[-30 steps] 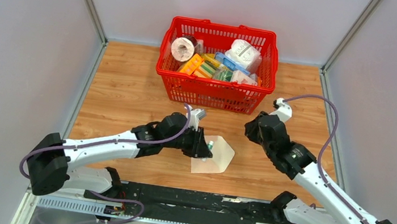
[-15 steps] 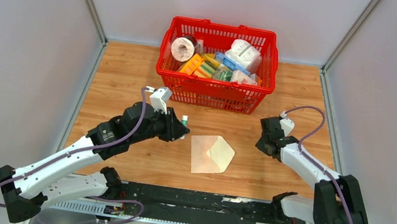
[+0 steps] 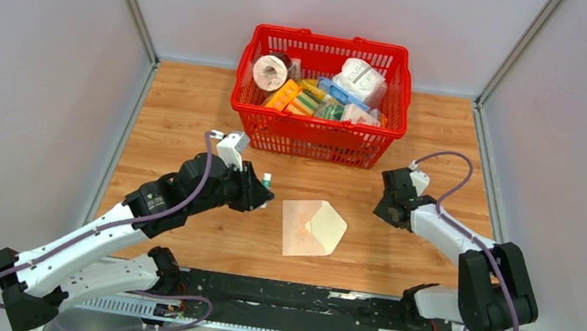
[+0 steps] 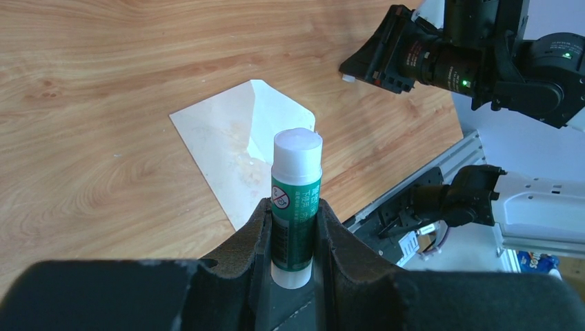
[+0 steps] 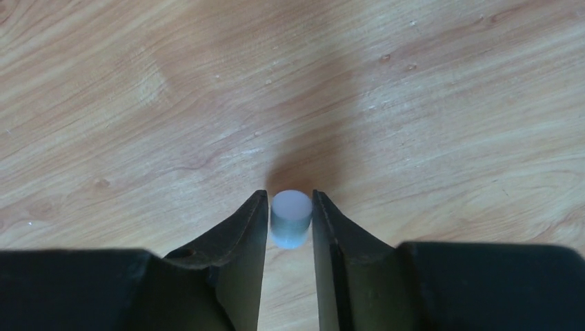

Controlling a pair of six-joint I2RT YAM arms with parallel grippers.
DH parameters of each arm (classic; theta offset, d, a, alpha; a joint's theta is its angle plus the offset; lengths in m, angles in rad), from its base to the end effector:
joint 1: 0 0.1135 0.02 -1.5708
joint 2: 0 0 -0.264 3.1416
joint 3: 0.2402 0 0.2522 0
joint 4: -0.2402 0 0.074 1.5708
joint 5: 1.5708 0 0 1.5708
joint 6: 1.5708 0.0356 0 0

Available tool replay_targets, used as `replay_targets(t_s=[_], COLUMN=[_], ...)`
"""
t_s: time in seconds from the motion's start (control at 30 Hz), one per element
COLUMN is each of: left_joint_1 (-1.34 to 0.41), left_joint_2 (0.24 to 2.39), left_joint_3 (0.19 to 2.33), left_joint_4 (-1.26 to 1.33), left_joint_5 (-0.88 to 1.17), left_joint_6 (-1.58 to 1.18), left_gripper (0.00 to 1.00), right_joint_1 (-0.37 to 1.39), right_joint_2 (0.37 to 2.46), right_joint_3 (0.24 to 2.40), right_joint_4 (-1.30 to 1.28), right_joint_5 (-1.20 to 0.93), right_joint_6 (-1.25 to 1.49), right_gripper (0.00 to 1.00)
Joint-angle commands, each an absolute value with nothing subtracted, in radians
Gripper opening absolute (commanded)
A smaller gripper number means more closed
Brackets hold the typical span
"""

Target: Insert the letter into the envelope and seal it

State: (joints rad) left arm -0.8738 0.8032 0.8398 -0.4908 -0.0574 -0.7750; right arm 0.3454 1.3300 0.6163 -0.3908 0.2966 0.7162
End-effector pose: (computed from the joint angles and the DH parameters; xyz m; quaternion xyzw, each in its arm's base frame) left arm 0.1156 -0.1350 0.3243 0.0267 0.8475 -0.3722 0.3774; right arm 0.2200 0.0681 0.1584 0.2109 0.9395 -0.0083 0.2698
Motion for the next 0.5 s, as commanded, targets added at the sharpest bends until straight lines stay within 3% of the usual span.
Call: replay_targets(t_s=[0.0, 0.17, 0.47], left_joint_1=[-0.87, -0.868, -0.87], left_joint_2=[0.798, 0.811, 0.822], left_joint_3=[0.854, 0.831, 0.821], left_joint_4=[-0.465, -0.44, -0.422], left_joint_5=[-0.048, -0.022, -0.018], left_joint_6=[-0.765, -0.784, -0.788], left_gripper=[0.0, 0.0, 0.0], right_joint_1=[0.344, 0.342, 0.342], right_joint_2=[1.339, 1.356, 1.364], right_joint_3=[0.62, 0.603, 0.604], right_joint_4=[-0.357, -0.342, -0.347], right_joint_5=[0.27, 0.245, 0.242], right_joint_6=[0.716, 0.736, 0.742], right_gripper=[0.35, 0.4, 0.41])
